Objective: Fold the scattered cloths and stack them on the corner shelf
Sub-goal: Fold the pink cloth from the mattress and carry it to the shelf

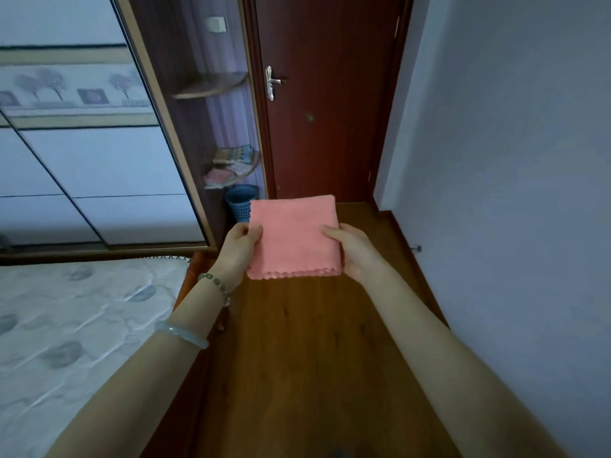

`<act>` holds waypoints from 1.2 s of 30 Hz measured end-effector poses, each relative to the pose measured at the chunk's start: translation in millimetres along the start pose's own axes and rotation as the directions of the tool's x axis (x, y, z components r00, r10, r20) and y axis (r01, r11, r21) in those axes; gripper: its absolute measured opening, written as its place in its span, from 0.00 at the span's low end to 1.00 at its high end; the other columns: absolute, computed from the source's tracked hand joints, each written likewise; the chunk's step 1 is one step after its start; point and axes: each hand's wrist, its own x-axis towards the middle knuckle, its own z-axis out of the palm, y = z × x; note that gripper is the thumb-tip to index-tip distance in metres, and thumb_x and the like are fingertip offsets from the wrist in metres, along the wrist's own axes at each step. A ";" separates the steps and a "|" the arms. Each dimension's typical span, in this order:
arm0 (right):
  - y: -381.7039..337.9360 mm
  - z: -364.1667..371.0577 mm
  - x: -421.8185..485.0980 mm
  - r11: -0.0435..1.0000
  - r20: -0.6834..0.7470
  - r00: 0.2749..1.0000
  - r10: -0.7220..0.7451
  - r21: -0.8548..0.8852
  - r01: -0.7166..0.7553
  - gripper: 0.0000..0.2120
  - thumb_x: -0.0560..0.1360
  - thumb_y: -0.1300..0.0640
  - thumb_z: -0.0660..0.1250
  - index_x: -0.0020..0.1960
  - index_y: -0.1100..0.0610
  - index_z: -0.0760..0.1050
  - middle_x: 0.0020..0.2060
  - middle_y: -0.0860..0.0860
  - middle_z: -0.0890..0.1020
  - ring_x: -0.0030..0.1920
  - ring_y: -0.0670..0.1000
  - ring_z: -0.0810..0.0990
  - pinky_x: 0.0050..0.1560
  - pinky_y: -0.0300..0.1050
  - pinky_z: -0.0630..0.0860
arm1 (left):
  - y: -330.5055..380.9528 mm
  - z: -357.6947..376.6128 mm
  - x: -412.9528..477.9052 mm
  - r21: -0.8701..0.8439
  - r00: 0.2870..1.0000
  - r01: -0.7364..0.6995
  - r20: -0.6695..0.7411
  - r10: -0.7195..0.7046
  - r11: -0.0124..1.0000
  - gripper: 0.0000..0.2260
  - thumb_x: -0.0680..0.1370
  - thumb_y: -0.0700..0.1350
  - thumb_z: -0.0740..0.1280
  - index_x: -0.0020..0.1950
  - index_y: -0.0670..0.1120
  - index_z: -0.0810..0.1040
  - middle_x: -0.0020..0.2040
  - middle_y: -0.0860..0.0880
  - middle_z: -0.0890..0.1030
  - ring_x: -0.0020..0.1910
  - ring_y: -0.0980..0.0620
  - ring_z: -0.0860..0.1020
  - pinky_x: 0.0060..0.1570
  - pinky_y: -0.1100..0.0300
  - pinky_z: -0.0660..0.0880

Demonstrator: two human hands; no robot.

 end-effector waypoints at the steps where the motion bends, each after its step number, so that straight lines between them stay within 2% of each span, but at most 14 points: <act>1: -4.7 1.2 20.6 1.000 0.002 1.000 0.003 -0.006 -0.003 0.20 0.73 0.59 0.70 0.64 0.59 0.74 0.55 0.55 0.82 0.55 0.55 0.81 0.58 0.56 0.78 | 0.8 1.7 19.2 -0.001 1.000 0.007 0.000 -0.007 1.000 0.10 0.81 0.50 0.59 0.56 0.44 0.72 0.55 0.43 0.78 0.56 0.44 0.76 0.60 0.44 0.73; 4: -16.7 6.3 91.2 0.999 0.029 0.999 0.026 -0.023 -0.026 0.19 0.73 0.60 0.70 0.63 0.60 0.74 0.55 0.56 0.82 0.55 0.56 0.81 0.56 0.55 0.78 | -1.7 7.4 84.5 -0.023 0.999 0.031 -0.012 -0.032 0.999 0.13 0.81 0.51 0.60 0.59 0.43 0.72 0.56 0.43 0.78 0.56 0.45 0.76 0.58 0.46 0.74; 7: -32.8 10.7 171.0 0.999 0.069 0.996 0.048 -0.021 -0.046 0.17 0.74 0.62 0.70 0.61 0.61 0.74 0.54 0.58 0.82 0.55 0.56 0.81 0.54 0.53 0.79 | -4.2 16.2 159.0 -0.050 0.998 0.046 -0.044 -0.048 0.998 0.12 0.81 0.50 0.60 0.59 0.43 0.72 0.53 0.45 0.78 0.52 0.48 0.77 0.50 0.52 0.74; 12: -72.3 11.7 309.3 0.992 0.119 0.987 0.110 -0.069 -0.102 0.14 0.73 0.61 0.70 0.58 0.59 0.76 0.54 0.57 0.82 0.56 0.57 0.81 0.60 0.58 0.75 | 7.7 37.5 280.8 -0.096 0.989 0.103 -0.096 -0.112 0.990 0.08 0.81 0.48 0.61 0.53 0.44 0.73 0.50 0.45 0.79 0.50 0.47 0.77 0.50 0.51 0.75; 15: -99.5 13.0 386.4 0.984 0.139 0.977 0.162 -0.096 -0.149 0.17 0.73 0.61 0.70 0.61 0.59 0.75 0.55 0.57 0.82 0.56 0.57 0.81 0.60 0.59 0.75 | 20.9 47.8 344.9 -0.087 0.988 0.111 -0.101 -0.119 0.990 0.09 0.81 0.47 0.61 0.54 0.42 0.74 0.48 0.45 0.79 0.47 0.48 0.77 0.42 0.55 0.74; 18: -115.0 19.9 453.1 0.974 0.193 0.958 0.213 -0.123 -0.192 0.21 0.70 0.61 0.72 0.62 0.60 0.75 0.55 0.58 0.82 0.56 0.57 0.81 0.61 0.59 0.75 | 27.3 52.0 399.8 -0.093 0.980 0.139 -0.134 -0.150 0.986 0.08 0.81 0.47 0.61 0.52 0.42 0.74 0.46 0.45 0.78 0.44 0.49 0.76 0.40 0.57 0.74; 21: -122.7 30.0 510.3 0.958 0.209 0.940 0.270 -0.153 -0.241 0.21 0.69 0.60 0.73 0.62 0.58 0.76 0.55 0.56 0.82 0.57 0.57 0.81 0.61 0.58 0.75 | 27.6 52.7 450.5 -0.097 0.968 0.186 -0.149 -0.200 0.978 0.10 0.81 0.46 0.61 0.54 0.40 0.74 0.46 0.44 0.77 0.44 0.48 0.76 0.43 0.54 0.75; 26: -128.6 52.3 610.7 0.933 0.219 0.914 0.342 -0.196 -0.303 0.23 0.67 0.59 0.74 0.61 0.58 0.77 0.54 0.56 0.83 0.55 0.56 0.82 0.60 0.57 0.76 | 21.0 46.5 541.8 -0.114 0.953 0.235 -0.170 -0.252 0.965 0.09 0.81 0.45 0.62 0.55 0.40 0.74 0.45 0.43 0.76 0.41 0.48 0.75 0.41 0.55 0.74; 30: -134.0 83.9 704.7 0.913 0.207 0.899 0.385 -0.226 -0.339 0.18 0.71 0.61 0.71 0.60 0.60 0.76 0.54 0.58 0.82 0.56 0.57 0.80 0.60 0.55 0.76 | 8.5 30.8 632.2 -0.132 0.947 0.239 -0.186 -0.260 0.962 0.06 0.80 0.44 0.63 0.45 0.43 0.74 0.39 0.43 0.73 0.34 0.50 0.71 0.30 0.60 0.69; 33: -142.1 114.4 769.5 0.884 0.196 0.876 0.440 -0.268 -0.384 0.11 0.74 0.61 0.68 0.56 0.59 0.76 0.49 0.57 0.81 0.51 0.55 0.80 0.56 0.52 0.76 | 3.7 15.5 700.2 -0.157 0.934 0.267 -0.200 -0.295 0.951 0.06 0.80 0.44 0.64 0.47 0.42 0.74 0.39 0.43 0.73 0.34 0.48 0.71 0.30 0.59 0.68; 36: -151.7 144.4 829.5 0.855 0.196 0.853 0.484 -0.311 -0.414 0.10 0.75 0.61 0.67 0.56 0.58 0.75 0.48 0.56 0.81 0.51 0.56 0.79 0.56 0.52 0.75 | 3.5 -0.1 758.7 -0.191 0.912 0.305 -0.223 -0.344 0.933 0.06 0.80 0.43 0.64 0.44 0.43 0.74 0.33 0.44 0.71 0.26 0.51 0.69 0.21 0.64 0.67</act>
